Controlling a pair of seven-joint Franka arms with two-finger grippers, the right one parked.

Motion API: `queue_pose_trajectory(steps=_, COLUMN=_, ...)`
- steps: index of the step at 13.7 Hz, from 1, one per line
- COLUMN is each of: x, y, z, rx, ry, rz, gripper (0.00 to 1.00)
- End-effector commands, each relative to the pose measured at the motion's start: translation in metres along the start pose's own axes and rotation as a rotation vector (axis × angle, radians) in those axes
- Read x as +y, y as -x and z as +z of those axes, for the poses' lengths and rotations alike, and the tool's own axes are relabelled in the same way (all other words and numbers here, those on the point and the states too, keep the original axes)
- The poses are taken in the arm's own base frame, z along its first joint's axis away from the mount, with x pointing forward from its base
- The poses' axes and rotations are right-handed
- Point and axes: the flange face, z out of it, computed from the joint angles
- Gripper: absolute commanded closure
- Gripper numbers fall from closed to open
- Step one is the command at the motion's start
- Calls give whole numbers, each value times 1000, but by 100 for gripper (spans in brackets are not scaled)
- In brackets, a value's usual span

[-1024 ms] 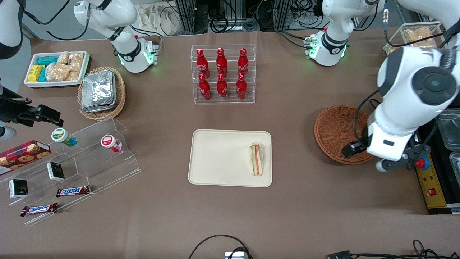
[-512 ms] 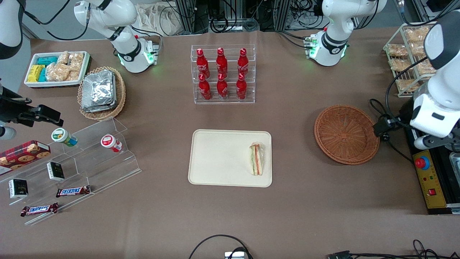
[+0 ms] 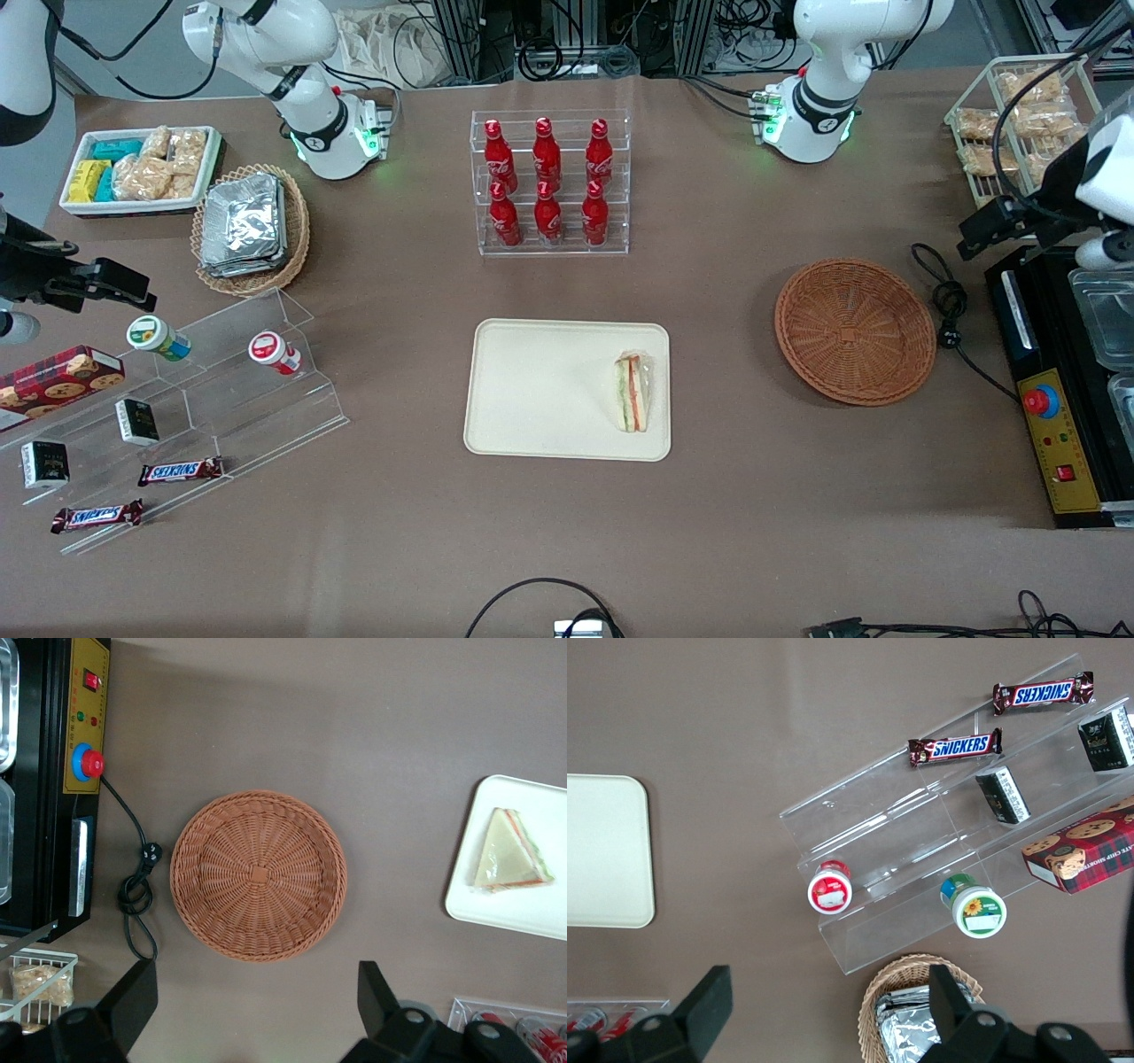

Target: Place sandwich from basket to tray

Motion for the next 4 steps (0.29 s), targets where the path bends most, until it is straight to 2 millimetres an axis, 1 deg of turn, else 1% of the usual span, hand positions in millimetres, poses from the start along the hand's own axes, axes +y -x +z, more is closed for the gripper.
queue_pose_trajectory(steps=1, x=2, y=9, z=0, rx=-11, ry=20, rz=25, gripper=0)
queue_pose_trajectory(steps=4, x=0, y=8, z=-1, rx=-49, ry=16, rz=24, gripper=0)
